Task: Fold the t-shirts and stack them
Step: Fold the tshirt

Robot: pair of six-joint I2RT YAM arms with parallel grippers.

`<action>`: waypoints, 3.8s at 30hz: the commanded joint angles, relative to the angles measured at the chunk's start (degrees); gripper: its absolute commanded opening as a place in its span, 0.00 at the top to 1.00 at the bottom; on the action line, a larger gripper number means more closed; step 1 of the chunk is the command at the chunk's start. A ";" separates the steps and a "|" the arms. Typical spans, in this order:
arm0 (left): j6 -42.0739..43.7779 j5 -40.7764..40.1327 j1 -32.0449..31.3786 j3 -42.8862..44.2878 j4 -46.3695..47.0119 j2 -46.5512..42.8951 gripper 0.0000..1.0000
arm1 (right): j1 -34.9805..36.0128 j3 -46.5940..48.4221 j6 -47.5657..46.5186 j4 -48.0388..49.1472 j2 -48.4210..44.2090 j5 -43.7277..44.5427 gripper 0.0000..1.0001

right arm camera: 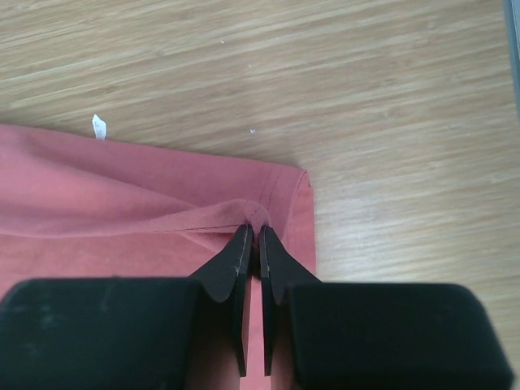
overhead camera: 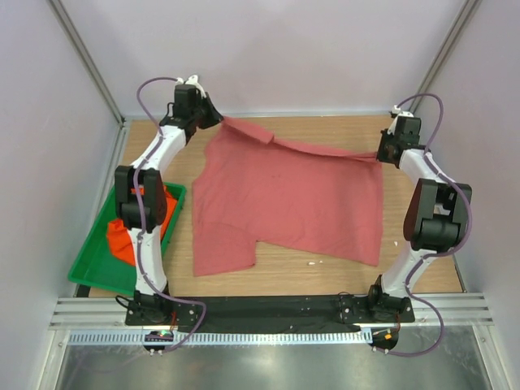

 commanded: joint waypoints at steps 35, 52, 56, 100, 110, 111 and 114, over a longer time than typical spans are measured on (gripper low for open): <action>-4.69 2.80 1.96 -20.74 -24.32 -20.17 1.00 | -0.15 -7.76 2.68 -3.28 -5.59 5.65 0.89; -1.62 -6.96 2.31 -18.47 -31.18 -24.31 0.33 | -0.15 -16.21 15.15 2.08 -10.00 11.71 0.34; 0.23 -1.88 2.48 -5.41 -30.83 -14.21 0.42 | -0.42 -12.87 16.81 2.16 -7.53 8.58 0.33; -12.07 15.89 6.88 5.10 -10.00 13.14 0.64 | -2.70 -2.49 15.42 3.13 5.75 -1.03 0.54; -12.78 15.28 6.79 3.78 -8.94 13.58 0.65 | -4.55 0.05 14.19 2.69 7.50 -0.51 0.52; -12.95 15.19 6.88 3.78 -8.86 13.67 0.66 | -4.55 0.75 14.10 2.61 7.77 -0.59 0.52; -13.39 14.84 6.88 4.31 -8.33 14.02 0.66 | -4.64 2.16 14.45 2.78 9.08 -1.99 0.52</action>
